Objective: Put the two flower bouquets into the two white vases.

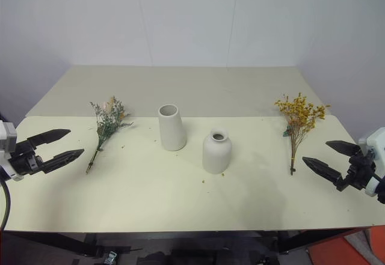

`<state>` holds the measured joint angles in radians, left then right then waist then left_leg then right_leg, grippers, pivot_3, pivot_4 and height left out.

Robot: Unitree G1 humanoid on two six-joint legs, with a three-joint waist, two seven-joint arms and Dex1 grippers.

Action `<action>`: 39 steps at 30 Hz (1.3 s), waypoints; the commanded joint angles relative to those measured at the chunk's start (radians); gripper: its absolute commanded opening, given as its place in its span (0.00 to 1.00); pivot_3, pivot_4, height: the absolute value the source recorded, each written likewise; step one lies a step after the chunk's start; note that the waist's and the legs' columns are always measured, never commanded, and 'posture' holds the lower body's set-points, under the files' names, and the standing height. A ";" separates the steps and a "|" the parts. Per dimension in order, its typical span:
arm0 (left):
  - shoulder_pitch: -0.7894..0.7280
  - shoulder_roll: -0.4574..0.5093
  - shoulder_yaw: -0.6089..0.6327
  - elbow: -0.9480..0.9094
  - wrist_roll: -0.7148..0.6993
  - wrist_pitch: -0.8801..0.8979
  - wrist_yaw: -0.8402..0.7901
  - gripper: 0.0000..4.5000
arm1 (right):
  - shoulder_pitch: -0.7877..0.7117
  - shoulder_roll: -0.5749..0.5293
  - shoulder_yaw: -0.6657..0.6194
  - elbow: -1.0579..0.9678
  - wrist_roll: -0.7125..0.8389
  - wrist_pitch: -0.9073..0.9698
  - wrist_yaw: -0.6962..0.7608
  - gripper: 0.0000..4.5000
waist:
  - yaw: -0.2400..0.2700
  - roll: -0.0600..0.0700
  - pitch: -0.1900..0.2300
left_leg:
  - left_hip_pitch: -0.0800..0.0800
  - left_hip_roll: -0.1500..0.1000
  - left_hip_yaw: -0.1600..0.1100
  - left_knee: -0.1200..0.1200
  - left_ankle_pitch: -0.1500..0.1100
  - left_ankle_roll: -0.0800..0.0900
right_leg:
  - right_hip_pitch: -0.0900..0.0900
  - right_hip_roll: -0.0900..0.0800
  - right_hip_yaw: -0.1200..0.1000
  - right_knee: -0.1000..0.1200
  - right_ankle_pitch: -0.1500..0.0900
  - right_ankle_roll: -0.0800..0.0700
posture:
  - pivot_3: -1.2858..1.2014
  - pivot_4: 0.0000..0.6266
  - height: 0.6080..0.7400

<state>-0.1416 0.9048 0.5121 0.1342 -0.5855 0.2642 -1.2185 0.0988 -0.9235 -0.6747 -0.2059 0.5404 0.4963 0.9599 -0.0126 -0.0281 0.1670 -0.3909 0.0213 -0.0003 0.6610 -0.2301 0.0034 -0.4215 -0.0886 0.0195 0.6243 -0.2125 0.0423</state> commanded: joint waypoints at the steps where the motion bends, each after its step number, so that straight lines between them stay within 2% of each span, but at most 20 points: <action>1: -0.012 0.007 0.011 -0.007 -0.011 -0.015 -0.006 1.00 | 0.001 -0.018 -0.013 -0.019 0.000 -0.013 0.006 1.00 | 0.000 0.000 0.000 | 0.000 0.000 0.000 0.000 0.000 0.000 | 0.000 0.000 0.000 0.000 0.000 0.000 | 0.52 0.24 1.00; 11: -0.018 0.007 0.008 0.005 -0.007 -0.022 -0.014 1.00 | 0.006 -0.012 -0.015 -0.023 -0.005 -0.017 0.014 1.00 | 0.000 0.000 0.000 | 0.000 0.000 0.000 0.000 0.000 0.000 | 0.000 0.000 0.000 0.000 0.000 0.000 | 0.52 0.24 1.00; 18: -0.050 0.031 -0.024 0.017 -0.005 -0.007 -0.046 1.00 | -0.053 -0.045 0.016 -0.031 0.010 0.124 -0.072 1.00 | 0.000 0.000 0.000 | 0.000 0.000 0.000 0.000 0.000 0.000 | 0.000 0.000 0.000 0.000 -0.001 -0.002 | 0.52 0.24 1.00; 23: -0.214 0.109 -0.141 0.087 0.008 0.035 -0.157 1.00 | -0.211 -0.134 0.101 -0.030 0.000 0.361 -0.221 1.00 | 0.000 -0.001 0.000 | 0.000 0.000 0.000 0.000 0.000 0.000 | -0.001 0.000 0.000 0.001 -0.003 -0.006 | 0.52 0.24 1.00; 26: -0.412 0.129 -0.291 0.192 0.078 0.015 -0.282 1.00 | -0.353 -0.257 0.261 0.009 0.005 0.531 -0.214 1.00 | 0.000 -0.001 0.001 | 0.000 -0.001 0.000 0.000 0.000 0.000 | -0.001 0.000 0.000 0.001 -0.003 -0.007 | 0.52 0.24 1.00; 30: -0.659 0.131 -0.480 0.325 0.106 -0.017 -0.393 1.00 | -0.630 -0.278 0.469 0.208 -0.028 0.710 -0.234 1.00 | -0.001 -0.002 0.002 | -0.002 -0.001 0.000 0.000 0.001 0.000 | -0.002 0.001 0.000 0.000 -0.002 -0.007 | 0.52 0.24 1.00; 34: -0.884 0.132 -0.759 0.424 0.030 -0.047 -0.396 1.00 | -0.866 -0.262 0.708 0.430 -0.152 0.732 -0.206 1.00 | -0.003 -0.003 0.002 | -0.008 -0.003 0.000 0.001 0.000 0.001 | -0.006 -0.001 0.001 -0.001 0.003 -0.004 | 0.52 0.24 1.00; 37: -1.050 0.074 -0.943 0.500 -0.038 -0.088 -0.396 1.00 | -1.011 -0.225 0.878 0.604 -0.272 0.684 -0.163 1.00 | -0.003 -0.003 0.002 | -0.018 -0.005 0.000 0.002 0.000 0.001 | -0.016 -0.002 0.002 0.000 0.003 -0.004 | 0.52 0.24 1.00; 39: -1.141 0.012 -1.020 0.554 -0.083 -0.099 -0.396 1.00 | -1.079 -0.198 0.960 0.715 -0.344 0.638 -0.131 1.00 | -0.001 -0.003 0.002 | -0.024 -0.005 0.000 0.005 0.000 0.002 | -0.020 -0.002 0.002 0.003 0.003 -0.003 | 0.52 0.24 1.00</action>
<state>-1.2341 0.9298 -0.4683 0.6585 -0.6188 0.1823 -1.6105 -0.9447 -1.1101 0.2515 0.4435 0.2633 1.1761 0.8069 -0.0138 -0.0309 0.1695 -0.4165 0.0163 -0.0008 0.6671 -0.2306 0.0058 -0.4428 -0.0906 0.0212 0.6267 -0.2092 0.0395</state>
